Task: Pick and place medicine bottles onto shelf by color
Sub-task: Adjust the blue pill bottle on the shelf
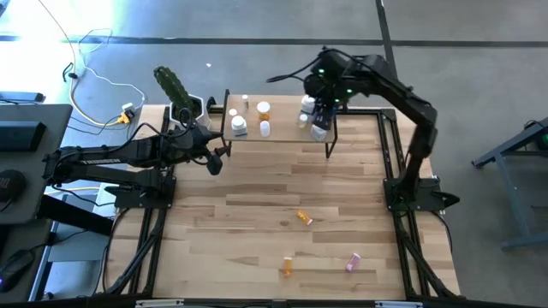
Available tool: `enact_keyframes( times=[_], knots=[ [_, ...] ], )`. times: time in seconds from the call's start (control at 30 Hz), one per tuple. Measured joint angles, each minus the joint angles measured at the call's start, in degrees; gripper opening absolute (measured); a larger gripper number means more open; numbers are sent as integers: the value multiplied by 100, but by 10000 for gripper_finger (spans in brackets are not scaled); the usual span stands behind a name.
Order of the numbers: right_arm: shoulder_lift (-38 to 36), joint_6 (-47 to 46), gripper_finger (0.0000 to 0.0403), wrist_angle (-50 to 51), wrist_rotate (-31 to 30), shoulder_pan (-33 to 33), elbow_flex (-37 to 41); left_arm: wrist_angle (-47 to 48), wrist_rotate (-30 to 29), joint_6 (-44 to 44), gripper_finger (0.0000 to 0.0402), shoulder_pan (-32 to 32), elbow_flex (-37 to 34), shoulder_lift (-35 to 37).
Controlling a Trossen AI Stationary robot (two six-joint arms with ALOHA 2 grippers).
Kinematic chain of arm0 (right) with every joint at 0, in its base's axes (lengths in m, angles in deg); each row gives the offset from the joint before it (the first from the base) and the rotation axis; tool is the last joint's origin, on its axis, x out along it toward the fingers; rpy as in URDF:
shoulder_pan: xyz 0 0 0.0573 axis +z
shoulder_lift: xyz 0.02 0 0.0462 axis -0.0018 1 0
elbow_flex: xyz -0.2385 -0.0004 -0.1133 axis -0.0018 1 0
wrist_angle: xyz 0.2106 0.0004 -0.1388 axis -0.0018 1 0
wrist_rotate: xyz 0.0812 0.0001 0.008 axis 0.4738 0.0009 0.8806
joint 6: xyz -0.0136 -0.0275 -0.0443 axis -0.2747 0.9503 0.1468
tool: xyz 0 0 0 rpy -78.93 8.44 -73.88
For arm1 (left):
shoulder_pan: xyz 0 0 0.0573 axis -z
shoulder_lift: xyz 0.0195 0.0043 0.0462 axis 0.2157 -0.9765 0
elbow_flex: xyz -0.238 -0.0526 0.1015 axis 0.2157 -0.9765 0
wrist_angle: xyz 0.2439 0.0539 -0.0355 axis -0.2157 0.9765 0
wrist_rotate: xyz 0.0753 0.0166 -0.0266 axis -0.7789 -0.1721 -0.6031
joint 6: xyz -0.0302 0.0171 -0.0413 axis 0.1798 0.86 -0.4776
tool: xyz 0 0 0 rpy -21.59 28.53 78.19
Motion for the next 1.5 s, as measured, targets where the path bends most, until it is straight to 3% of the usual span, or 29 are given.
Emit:
enact_keyframes(
  times=[0.43, 0.8, 1.1, 1.5],
  knots=[
    [-2493, -1019, 177, -1975, 67, 13, 3641, -2, -1, -9, 248, 0, 0, 0],
    [-3409, -1383, 177, -3656, 315, 470, 5903, -4, -1, -19, 248, 0, 0, 1],
    [-3379, -1567, 177, -5044, 115, 794, 7060, -7, 131, -20, 248, 0, 0, 0],
    [-3349, -1724, 177, -5388, -766, 799, 7292, -4, 137, -14, 248, 2, 0, 2]
  ],
)
